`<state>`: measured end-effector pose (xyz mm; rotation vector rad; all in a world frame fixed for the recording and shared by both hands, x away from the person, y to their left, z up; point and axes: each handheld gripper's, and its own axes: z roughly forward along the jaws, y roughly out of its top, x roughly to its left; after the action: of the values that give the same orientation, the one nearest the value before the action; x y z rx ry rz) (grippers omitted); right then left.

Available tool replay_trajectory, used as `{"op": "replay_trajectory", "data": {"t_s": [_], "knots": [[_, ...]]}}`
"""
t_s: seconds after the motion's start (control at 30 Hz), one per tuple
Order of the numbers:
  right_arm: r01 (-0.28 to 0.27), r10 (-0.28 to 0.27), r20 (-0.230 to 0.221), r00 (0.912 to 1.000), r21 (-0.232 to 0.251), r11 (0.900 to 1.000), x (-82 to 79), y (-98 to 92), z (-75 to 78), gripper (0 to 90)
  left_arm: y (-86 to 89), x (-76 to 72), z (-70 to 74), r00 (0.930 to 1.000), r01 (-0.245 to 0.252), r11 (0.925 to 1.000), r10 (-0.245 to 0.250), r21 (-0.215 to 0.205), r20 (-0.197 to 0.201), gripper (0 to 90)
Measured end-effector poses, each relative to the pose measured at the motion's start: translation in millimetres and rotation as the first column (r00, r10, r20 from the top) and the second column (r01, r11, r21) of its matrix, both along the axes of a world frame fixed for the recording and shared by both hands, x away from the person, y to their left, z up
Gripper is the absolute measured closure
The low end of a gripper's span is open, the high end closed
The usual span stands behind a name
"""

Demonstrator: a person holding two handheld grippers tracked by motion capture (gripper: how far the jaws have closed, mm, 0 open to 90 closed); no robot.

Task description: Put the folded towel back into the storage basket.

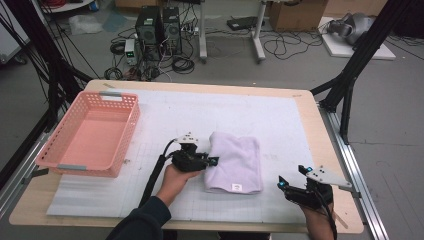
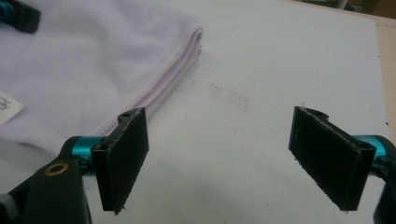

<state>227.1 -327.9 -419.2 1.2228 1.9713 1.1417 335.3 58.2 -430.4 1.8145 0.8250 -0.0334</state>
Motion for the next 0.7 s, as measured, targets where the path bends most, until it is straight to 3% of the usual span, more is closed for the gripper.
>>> {"op": "replay_trajectory", "data": {"t_s": [0.2, 0.4, 0.47, 0.5, 0.53, 0.7], "knots": [[-0.003, 0.003, 0.002, 1.0, 0.003, 1.0, 0.1, 1.5, 0.2, 18.8, 27.6, -2.1, 8.2, 0.9981, -0.011, 0.9998, 0.012, -0.014, 0.06, 73.8], [-0.011, 0.011, 0.002, 0.9999, 0.0, 1.0, 0.7, 4.3, -0.3, 18.8, 41.8, -4.8, 14.2, 0.9929, -0.007, 0.9996, 0.01, -0.026, 0.119, 74.1], [-0.013, 0.013, -0.001, 0.9999, -0.004, 1.0, 1.3, 5.1, -0.5, 18.8, 48.2, -7.0, 17.0, 0.987, 0.002, 0.9996, 0.003, -0.03, 0.161, 74.2], [-0.016, 0.016, 0.001, 0.9999, -0.004, 1.0, 1.2, 5.2, -0.4, 18.8, 48.2, -7.0, 17.0, 0.987, 0.002, 0.9996, 0.003, -0.03, 0.161, 74.2], [-0.014, 0.014, 0.002, 0.9999, -0.001, 1.0, 1.2, 5.6, -0.2, 18.8, 52.8, -8.7, 19.4, 0.9811, 0.01, 0.9994, -0.004, -0.033, 0.193, 74.3], [-0.014, 0.014, -0.002, 0.9999, -0.002, 1.0, 1.4, 6.1, -0.5, 18.8, 64.8, -11.0, 28.5, 0.9681, 0.021, 0.9987, -0.009, -0.046, 0.25, 74.4]]}}
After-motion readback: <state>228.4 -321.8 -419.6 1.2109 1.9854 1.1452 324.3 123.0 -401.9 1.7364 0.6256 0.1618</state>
